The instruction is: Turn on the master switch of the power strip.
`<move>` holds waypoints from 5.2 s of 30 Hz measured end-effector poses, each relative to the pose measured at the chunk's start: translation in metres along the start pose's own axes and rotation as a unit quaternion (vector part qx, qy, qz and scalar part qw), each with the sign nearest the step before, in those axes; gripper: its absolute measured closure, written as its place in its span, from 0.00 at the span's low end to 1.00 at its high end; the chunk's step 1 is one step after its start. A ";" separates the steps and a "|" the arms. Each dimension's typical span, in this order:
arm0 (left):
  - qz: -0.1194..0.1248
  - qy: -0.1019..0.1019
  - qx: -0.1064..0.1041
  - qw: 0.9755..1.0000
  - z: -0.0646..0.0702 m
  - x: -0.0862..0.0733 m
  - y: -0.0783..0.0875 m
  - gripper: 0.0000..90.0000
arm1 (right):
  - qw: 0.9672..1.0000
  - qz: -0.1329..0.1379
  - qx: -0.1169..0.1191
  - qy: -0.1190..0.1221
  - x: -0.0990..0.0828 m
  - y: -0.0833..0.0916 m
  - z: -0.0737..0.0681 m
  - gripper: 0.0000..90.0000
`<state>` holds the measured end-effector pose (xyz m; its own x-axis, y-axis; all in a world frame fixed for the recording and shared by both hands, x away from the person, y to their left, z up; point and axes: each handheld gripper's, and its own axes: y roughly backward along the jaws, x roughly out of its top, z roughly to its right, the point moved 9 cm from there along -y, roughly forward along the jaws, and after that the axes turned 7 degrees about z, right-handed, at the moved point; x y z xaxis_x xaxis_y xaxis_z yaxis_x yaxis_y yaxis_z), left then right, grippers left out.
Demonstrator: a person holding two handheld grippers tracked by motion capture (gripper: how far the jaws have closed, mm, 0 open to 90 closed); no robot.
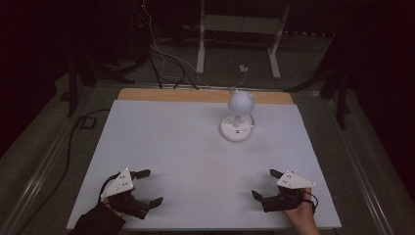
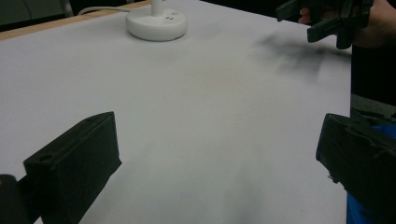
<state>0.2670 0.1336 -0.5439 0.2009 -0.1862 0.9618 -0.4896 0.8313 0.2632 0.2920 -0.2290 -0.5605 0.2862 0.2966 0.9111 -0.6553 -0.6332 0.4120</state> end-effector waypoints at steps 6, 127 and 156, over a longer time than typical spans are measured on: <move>0.004 0.000 -0.003 1.000 0.000 0.000 0.000 0.00 | 1.000 0.000 -0.004 0.007 0.001 0.000 -0.001 0.00; 0.016 0.011 -0.004 1.000 0.001 0.004 0.001 0.00 | 0.999 0.017 -0.029 -0.028 0.128 -0.071 0.057 0.00; 0.017 0.009 -0.005 1.000 0.002 0.004 0.002 0.00 | 0.995 -0.026 -0.063 -0.071 0.096 -0.119 0.104 0.01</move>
<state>0.2647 0.1336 -0.5388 0.2009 -0.1487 0.9683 -0.4874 0.8422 0.2304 0.4703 -0.1997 -0.5207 0.4126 0.2175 0.8846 -0.7164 -0.5223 0.4626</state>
